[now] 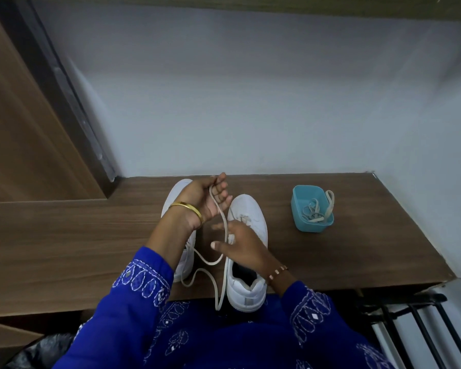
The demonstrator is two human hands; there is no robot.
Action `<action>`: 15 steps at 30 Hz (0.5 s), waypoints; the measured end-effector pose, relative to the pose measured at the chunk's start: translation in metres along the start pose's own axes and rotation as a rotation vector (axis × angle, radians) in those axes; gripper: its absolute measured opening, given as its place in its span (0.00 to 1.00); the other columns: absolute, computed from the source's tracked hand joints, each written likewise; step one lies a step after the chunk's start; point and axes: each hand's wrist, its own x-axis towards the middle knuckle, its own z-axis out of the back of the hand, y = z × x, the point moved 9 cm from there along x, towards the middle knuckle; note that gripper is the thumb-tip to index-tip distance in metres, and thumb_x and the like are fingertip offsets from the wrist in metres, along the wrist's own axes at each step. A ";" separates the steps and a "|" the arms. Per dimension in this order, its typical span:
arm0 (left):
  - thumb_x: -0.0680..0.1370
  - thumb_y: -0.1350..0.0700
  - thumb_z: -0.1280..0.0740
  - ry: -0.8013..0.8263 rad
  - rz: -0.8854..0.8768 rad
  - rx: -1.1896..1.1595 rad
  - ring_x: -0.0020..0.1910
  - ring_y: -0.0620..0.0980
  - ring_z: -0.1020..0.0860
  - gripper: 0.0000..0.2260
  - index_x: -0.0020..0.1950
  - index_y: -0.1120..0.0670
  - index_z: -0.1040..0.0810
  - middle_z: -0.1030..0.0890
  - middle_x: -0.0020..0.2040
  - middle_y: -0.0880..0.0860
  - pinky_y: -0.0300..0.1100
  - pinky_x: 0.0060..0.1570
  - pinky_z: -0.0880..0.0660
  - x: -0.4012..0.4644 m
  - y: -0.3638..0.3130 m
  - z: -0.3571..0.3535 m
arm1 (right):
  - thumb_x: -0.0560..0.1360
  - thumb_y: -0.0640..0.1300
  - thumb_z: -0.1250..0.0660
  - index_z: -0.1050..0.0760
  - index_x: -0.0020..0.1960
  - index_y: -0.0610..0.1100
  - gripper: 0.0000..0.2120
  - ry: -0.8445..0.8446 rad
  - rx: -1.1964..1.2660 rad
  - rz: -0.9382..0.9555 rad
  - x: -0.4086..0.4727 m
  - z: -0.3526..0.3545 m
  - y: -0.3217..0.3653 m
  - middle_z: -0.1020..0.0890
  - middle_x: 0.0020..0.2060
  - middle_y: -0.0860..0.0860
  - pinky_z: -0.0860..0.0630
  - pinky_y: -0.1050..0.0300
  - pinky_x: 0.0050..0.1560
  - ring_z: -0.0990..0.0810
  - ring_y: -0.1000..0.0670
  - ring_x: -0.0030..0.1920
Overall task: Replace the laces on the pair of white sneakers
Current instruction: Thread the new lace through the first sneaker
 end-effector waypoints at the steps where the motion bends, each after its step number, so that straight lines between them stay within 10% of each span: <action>1: 0.81 0.57 0.47 -0.001 0.003 -0.051 0.21 0.44 0.25 0.14 0.43 0.56 0.24 0.23 0.25 0.49 0.35 0.27 0.24 -0.001 -0.001 0.000 | 0.72 0.44 0.31 0.22 0.53 0.42 0.11 -0.018 -0.008 0.011 0.000 -0.002 0.002 0.20 0.53 0.48 0.28 0.55 0.58 0.23 0.51 0.54; 11: 0.81 0.61 0.49 -0.240 -0.084 -0.263 0.19 0.40 0.27 0.14 0.39 0.56 0.28 0.23 0.23 0.47 0.27 0.20 0.34 0.000 -0.019 0.049 | 0.79 0.40 0.41 0.28 0.35 0.40 0.14 -0.293 0.632 -0.119 -0.006 0.093 -0.023 0.21 0.28 0.48 0.24 0.60 0.40 0.21 0.54 0.31; 15: 0.81 0.61 0.48 -0.290 -0.090 -0.030 0.15 0.41 0.33 0.14 0.39 0.56 0.29 0.27 0.20 0.47 0.27 0.20 0.36 0.002 -0.017 0.058 | 0.79 0.39 0.44 0.33 0.33 0.41 0.16 -0.344 0.844 -0.119 -0.009 0.121 -0.031 0.35 0.19 0.52 0.27 0.57 0.29 0.37 0.55 0.20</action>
